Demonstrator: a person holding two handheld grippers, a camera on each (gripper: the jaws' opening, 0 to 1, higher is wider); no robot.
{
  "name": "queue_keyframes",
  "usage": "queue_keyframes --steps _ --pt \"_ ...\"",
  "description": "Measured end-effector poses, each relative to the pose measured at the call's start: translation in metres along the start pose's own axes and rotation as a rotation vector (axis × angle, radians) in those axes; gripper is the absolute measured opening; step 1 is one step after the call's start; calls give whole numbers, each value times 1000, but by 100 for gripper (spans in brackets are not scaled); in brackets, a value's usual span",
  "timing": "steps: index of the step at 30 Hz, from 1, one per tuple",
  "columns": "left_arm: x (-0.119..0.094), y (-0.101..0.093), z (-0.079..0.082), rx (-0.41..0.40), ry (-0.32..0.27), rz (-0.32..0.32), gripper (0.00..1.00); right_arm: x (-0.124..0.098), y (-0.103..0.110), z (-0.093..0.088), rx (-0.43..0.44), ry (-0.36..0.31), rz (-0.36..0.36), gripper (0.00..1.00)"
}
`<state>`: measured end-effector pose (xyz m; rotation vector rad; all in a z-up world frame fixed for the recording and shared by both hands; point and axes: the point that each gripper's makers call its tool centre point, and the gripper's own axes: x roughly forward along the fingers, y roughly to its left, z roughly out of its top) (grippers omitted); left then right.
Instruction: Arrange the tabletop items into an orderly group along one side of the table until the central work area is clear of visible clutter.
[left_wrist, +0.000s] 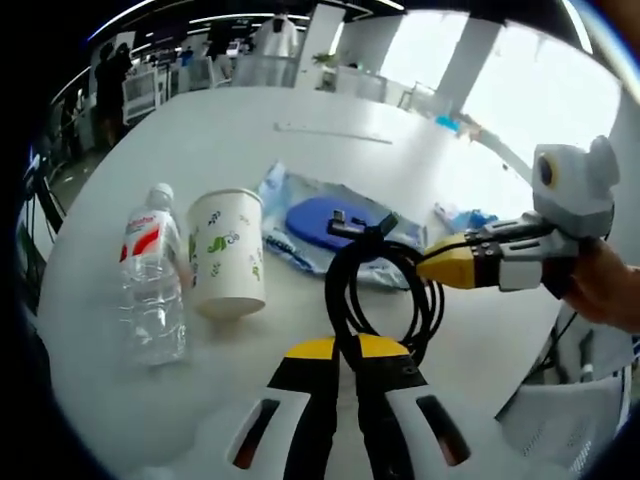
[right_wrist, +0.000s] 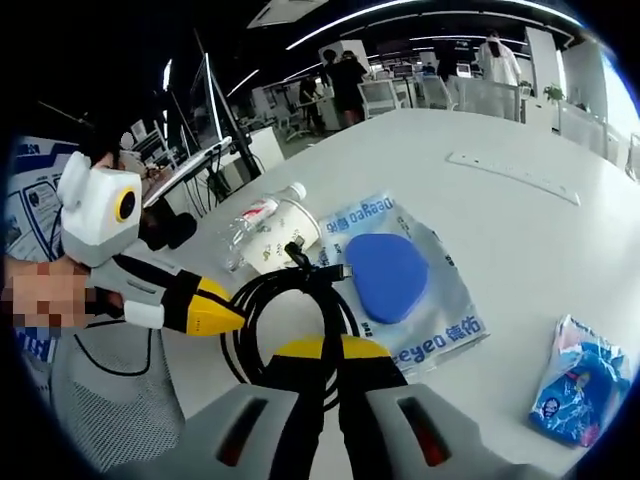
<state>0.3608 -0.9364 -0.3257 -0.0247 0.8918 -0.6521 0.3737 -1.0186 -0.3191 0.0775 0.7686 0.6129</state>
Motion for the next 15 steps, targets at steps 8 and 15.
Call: queue_keyframes --steps 8,15 --pt "-8 -7 7 18 -14 -13 0 -11 3 6 14 -34 -9 0" --pt "-14 -13 15 43 -28 -23 0 -21 4 12 24 -69 -20 0"
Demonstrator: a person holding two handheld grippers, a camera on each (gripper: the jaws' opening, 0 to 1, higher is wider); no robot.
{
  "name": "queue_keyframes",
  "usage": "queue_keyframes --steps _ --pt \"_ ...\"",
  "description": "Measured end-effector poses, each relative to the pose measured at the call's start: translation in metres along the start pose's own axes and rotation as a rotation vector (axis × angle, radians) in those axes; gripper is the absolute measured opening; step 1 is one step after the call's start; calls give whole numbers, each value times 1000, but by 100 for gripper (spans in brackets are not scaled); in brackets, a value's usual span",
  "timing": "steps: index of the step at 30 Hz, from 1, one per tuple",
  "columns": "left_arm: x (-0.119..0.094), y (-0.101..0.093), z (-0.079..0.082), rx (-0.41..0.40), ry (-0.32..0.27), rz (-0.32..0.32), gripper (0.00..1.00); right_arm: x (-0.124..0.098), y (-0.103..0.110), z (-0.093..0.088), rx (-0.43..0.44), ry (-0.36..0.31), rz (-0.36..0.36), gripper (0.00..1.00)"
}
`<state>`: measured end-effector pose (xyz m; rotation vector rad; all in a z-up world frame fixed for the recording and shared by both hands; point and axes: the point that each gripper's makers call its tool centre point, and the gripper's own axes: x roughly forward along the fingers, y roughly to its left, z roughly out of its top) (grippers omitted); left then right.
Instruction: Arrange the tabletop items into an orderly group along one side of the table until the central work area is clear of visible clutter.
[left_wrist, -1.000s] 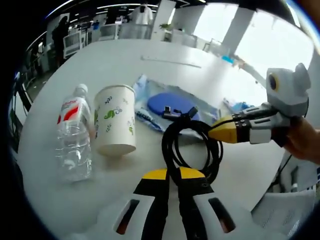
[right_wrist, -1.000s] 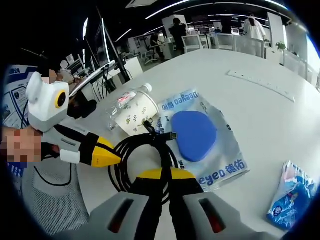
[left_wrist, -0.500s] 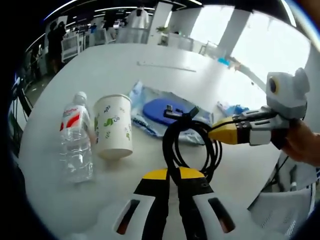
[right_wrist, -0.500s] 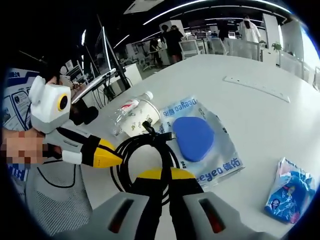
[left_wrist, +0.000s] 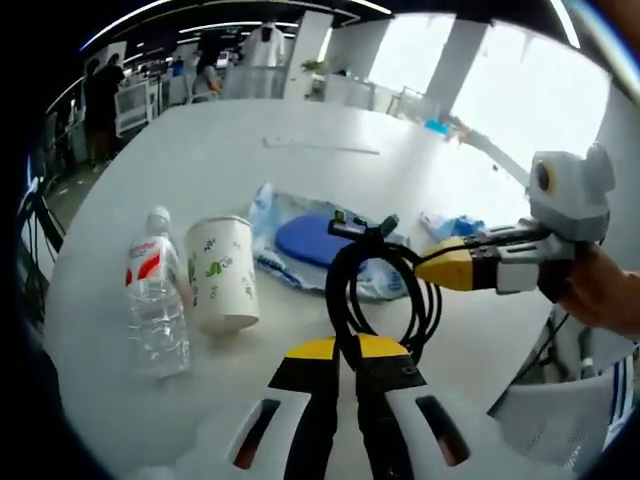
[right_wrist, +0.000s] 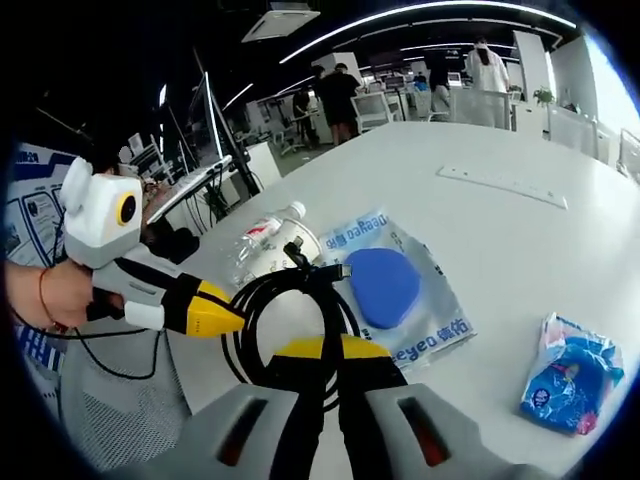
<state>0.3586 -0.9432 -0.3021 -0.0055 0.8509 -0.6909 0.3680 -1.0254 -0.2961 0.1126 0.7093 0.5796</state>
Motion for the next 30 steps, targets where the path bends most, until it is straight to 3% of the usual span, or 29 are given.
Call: queue_keyframes --steps 19,30 --pt "2 -29 22 73 -7 -45 0 -35 -14 9 38 -75 -57 0" --pt "10 -60 37 137 -7 -101 0 -66 -32 10 62 -114 -112 0"
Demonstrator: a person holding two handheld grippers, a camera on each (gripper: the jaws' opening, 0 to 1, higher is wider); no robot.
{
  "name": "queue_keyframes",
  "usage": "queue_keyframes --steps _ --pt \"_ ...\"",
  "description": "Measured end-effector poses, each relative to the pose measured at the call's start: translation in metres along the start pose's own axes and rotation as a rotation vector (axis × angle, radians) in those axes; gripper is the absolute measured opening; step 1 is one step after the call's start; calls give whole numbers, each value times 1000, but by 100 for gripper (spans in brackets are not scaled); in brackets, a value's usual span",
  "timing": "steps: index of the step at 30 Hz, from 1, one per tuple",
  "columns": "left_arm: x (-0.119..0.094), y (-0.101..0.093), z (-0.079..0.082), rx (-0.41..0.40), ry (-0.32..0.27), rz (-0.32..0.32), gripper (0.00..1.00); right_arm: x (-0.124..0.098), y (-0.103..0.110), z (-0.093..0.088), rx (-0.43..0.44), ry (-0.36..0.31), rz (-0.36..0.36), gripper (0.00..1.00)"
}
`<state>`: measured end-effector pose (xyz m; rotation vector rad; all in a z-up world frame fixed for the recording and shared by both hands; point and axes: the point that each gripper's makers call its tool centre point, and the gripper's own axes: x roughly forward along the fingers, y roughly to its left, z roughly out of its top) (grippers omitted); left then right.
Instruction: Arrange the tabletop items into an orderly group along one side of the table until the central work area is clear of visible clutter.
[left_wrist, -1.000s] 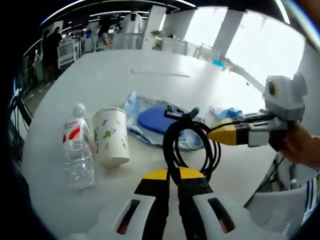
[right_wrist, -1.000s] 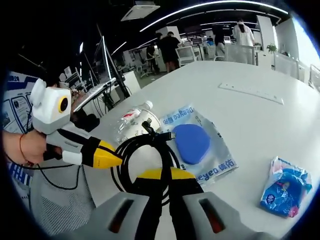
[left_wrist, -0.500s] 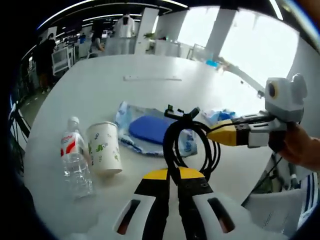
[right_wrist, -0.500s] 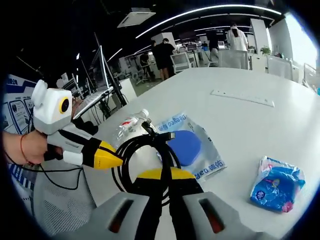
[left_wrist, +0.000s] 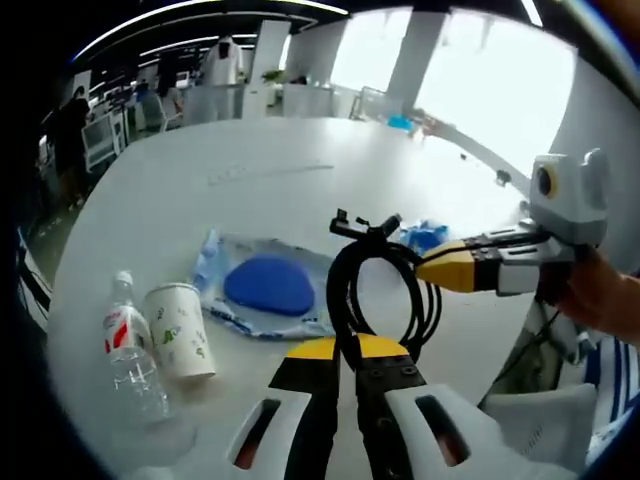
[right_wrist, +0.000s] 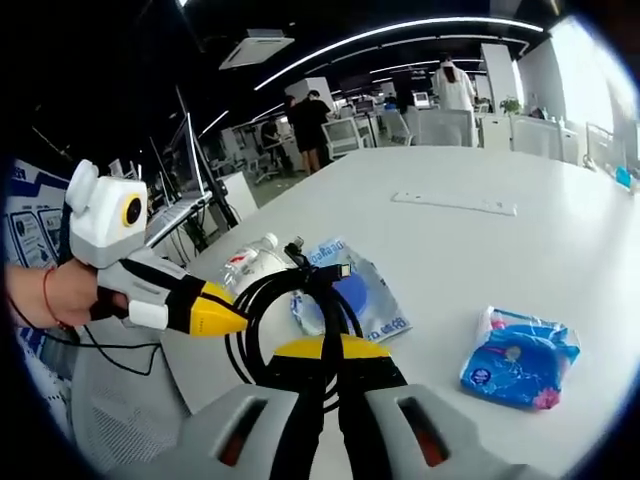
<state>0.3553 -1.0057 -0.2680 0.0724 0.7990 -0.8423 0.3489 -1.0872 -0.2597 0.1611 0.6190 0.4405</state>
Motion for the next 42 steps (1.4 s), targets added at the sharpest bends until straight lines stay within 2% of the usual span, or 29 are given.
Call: queue_keyframes --steps 6,16,24,42 --pt "7 -14 12 35 -9 -25 0 -13 -10 0 6 -10 -26 0" --pt "14 -35 21 60 -13 -64 0 -36 -26 2 28 -40 -72 0" --pt "25 -59 30 85 -16 -112 0 -59 -42 1 42 -62 -114 0" --pt "44 -105 24 118 27 -199 0 -99 -65 -20 105 -68 -193 0"
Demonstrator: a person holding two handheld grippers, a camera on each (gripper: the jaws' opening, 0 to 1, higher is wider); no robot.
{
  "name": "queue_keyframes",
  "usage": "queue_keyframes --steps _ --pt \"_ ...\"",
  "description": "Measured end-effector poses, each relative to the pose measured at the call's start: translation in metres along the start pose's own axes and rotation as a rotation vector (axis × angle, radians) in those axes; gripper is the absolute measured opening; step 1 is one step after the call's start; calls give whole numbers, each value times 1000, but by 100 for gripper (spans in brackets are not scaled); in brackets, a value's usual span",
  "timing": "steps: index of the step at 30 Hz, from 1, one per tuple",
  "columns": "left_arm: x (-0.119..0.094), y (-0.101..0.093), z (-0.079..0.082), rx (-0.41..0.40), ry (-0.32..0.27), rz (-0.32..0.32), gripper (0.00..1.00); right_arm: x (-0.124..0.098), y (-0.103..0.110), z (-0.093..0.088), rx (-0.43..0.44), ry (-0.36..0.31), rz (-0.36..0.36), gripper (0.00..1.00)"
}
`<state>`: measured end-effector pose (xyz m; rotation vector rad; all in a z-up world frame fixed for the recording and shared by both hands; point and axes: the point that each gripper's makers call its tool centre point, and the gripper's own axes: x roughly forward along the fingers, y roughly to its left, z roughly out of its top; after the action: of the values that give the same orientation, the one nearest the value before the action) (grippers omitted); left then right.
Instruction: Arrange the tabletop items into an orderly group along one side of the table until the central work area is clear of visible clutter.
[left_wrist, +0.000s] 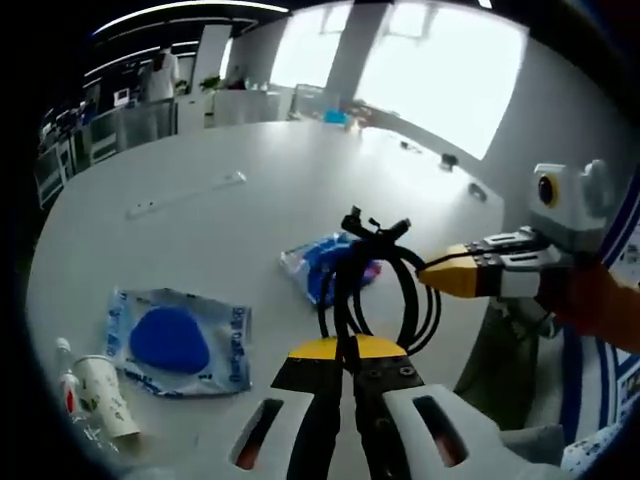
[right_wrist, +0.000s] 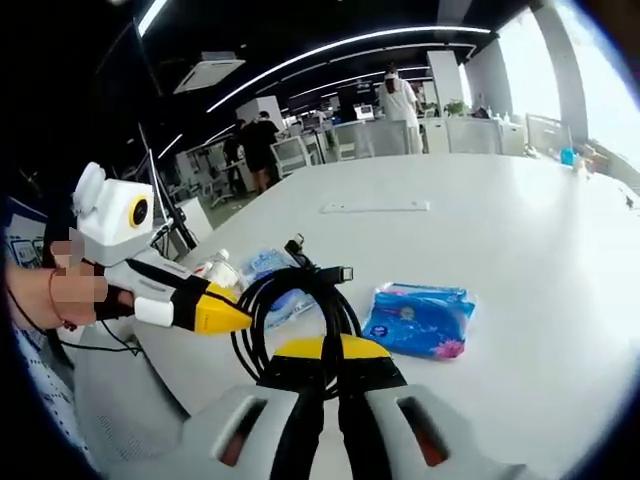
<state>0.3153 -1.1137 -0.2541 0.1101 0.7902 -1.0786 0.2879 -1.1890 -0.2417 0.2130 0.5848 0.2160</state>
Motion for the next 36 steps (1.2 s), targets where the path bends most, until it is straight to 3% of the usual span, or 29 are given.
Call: queue_keyframes --steps 20,36 --pt "33 -29 -20 -31 82 -70 0 -20 -27 -26 59 54 -53 0" --pt "50 -20 -46 -118 166 -63 0 0 -34 -45 74 157 -33 0"
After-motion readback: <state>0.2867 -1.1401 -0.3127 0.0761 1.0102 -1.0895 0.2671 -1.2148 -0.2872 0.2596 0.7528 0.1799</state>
